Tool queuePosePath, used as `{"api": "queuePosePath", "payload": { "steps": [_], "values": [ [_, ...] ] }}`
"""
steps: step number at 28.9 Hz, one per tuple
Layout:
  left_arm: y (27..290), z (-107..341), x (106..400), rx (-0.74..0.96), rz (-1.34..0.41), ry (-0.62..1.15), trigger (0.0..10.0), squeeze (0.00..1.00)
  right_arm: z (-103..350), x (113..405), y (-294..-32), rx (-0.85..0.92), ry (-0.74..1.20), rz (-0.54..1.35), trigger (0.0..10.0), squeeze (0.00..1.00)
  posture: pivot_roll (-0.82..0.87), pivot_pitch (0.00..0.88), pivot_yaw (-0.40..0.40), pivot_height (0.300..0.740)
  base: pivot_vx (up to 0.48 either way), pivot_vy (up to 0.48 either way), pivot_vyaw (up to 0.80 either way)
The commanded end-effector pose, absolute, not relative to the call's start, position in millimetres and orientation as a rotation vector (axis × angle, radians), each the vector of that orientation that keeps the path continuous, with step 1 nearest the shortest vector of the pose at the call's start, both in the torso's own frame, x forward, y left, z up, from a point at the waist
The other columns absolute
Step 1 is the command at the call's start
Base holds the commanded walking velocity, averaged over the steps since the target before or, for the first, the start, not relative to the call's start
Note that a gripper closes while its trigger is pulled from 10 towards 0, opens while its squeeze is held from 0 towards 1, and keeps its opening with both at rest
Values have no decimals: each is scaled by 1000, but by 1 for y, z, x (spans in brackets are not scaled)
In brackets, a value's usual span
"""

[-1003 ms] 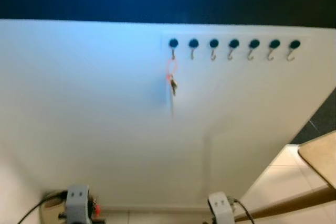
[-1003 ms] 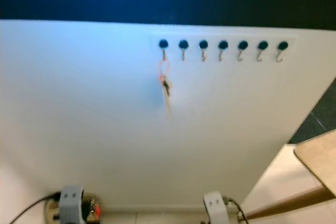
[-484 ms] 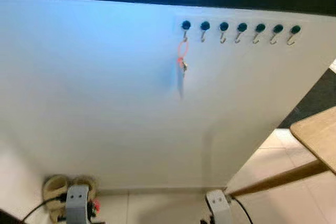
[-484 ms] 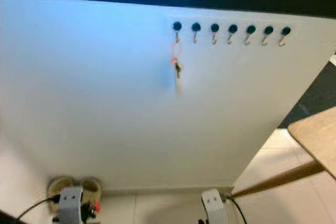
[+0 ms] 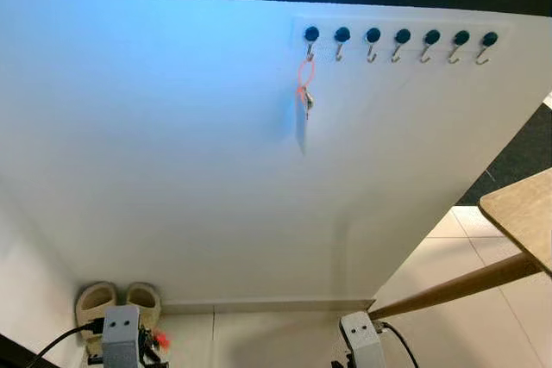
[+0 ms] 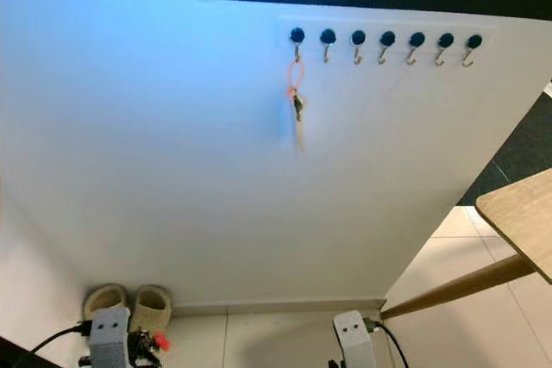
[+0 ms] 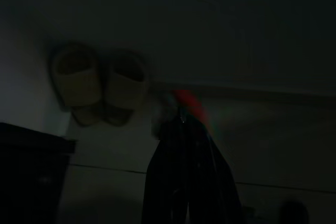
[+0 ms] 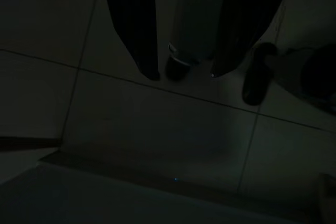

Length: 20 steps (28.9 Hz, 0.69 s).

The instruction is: Hang keys on a hook

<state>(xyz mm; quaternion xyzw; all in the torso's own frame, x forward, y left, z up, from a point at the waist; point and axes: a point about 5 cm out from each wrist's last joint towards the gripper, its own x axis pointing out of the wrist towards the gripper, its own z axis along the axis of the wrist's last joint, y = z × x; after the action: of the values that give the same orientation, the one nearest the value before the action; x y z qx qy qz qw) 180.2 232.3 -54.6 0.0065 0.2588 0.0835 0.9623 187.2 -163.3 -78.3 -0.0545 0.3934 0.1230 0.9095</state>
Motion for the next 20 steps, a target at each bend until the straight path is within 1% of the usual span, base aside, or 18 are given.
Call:
{"api": "queuePosePath", "payload": {
  "steps": [1, 9, 13, 14, 15, 16, 17, 18, 19, 20],
  "values": [
    [230, -57, 176, -3, 196, 538, 10000, 0, -80, 184, -170, -122, 824, 246, 10000, 0, 101, 67, -49, 740, 0, 0, 0],
    [239, -52, 184, -5, 289, 511, 10000, 0, -79, 185, -170, -128, 817, 247, 10000, 0, 99, 61, -48, 740, 0, 0, 0],
    [241, -48, 187, 5, 290, 479, 10000, 0, -78, 186, -170, -129, 813, 247, 10000, 0, 97, 62, -48, 740, 0, 0, 0],
    [237, -40, 195, 38, 205, 420, 10000, 0, -77, 188, -170, -128, 808, 245, 10000, 0, 96, 67, -51, 740, 0, 0, 0],
    [237, -40, 195, 38, 205, 420, 10000, 0, -77, 188, -170, -128, 808, 245, 10000, 0, 96, 67, -51, 740, 0, 0, 0],
    [228, -31, 203, 89, 38, 361, 10000, 0, -77, 189, -170, -128, 804, 245, 10000, 0, 98, 69, -54, 740, 0, 0, 0],
    [222, -28, 205, 115, -58, 335, 10000, 0, -77, 189, -170, -128, 802, 246, 10000, 0, 99, 70, -56, 740, 0, 0, 0],
    [222, -28, 205, 115, -58, 335, 10000, 0, -77, 189, -170, -128, 802, 246, 10000, 0, 99, 70, -56, 740, 0, 0, 0],
    [211, -21, 207, 173, -225, 293, 10000, 0, -76, 189, -170, -128, 799, 247, 10000, 0, 101, 72, -59, 740, 0, 0, 0],
    [204, -18, 208, 213, -335, 268, 10000, 0, -76, 189, -170, -128, 797, 248, 10000, 0, 101, 72, -59, 740, 0, 0, 0]
  ]
}}
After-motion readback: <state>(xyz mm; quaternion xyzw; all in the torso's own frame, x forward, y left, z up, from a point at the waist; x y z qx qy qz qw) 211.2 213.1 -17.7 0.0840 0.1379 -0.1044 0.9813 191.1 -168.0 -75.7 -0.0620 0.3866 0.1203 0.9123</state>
